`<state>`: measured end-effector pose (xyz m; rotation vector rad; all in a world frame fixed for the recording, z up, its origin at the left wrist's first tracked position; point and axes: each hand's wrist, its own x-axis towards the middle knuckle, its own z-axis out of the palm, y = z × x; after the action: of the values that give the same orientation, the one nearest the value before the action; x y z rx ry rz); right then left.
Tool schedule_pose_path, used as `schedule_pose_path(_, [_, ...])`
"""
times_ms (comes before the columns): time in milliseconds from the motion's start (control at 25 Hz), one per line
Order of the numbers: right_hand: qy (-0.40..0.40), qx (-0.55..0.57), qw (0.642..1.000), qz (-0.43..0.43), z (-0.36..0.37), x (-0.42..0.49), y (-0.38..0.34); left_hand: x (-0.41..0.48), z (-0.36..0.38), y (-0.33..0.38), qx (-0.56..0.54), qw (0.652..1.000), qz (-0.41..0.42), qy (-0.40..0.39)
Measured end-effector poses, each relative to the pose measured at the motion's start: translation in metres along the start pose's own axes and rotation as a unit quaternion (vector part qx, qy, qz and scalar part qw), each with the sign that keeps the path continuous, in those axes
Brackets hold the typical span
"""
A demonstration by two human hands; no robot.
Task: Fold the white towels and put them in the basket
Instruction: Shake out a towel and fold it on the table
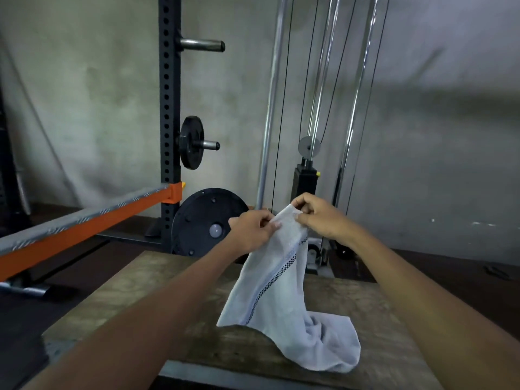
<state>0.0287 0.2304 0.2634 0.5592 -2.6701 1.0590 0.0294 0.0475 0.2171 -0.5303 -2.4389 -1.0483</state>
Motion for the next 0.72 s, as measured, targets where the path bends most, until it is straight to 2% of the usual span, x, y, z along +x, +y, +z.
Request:
schedule_pose_path(80, [-0.01, 0.003, 1.0, -0.009, -0.002, -0.005, -0.004, -0.001, -0.008, 0.011, 0.002, 1.0, 0.018, -0.014])
schedule_pose_path(200, [0.021, -0.003, 0.999, -0.026, -0.009, -0.012, -0.012, -0.007, -0.016, 0.02, -0.033, 0.998, 0.032, -0.04])
schedule_pose_path(400, [0.079, -0.021, 0.997, -0.005, -0.033, -0.018, -0.021, -0.023, -0.023, 0.004, 0.15, 0.981, 0.004, -0.123])
schedule_pose_path(520, [0.103, -0.002, 0.994, 0.03, -0.048, -0.022, -0.012, -0.024, -0.043, -0.011, 0.181, 0.975, -0.028, -0.122])
schedule_pose_path(640, [0.14, 0.034, 0.988, 0.06, -0.065, -0.026, -0.01, -0.018, -0.074, -0.008, 0.187, 0.973, -0.014, -0.134])
schedule_pose_path(720, [0.17, 0.098, 0.978, 0.067, -0.083, -0.025, -0.016, -0.011, -0.099, -0.001, 0.225, 0.967, -0.006, -0.116])
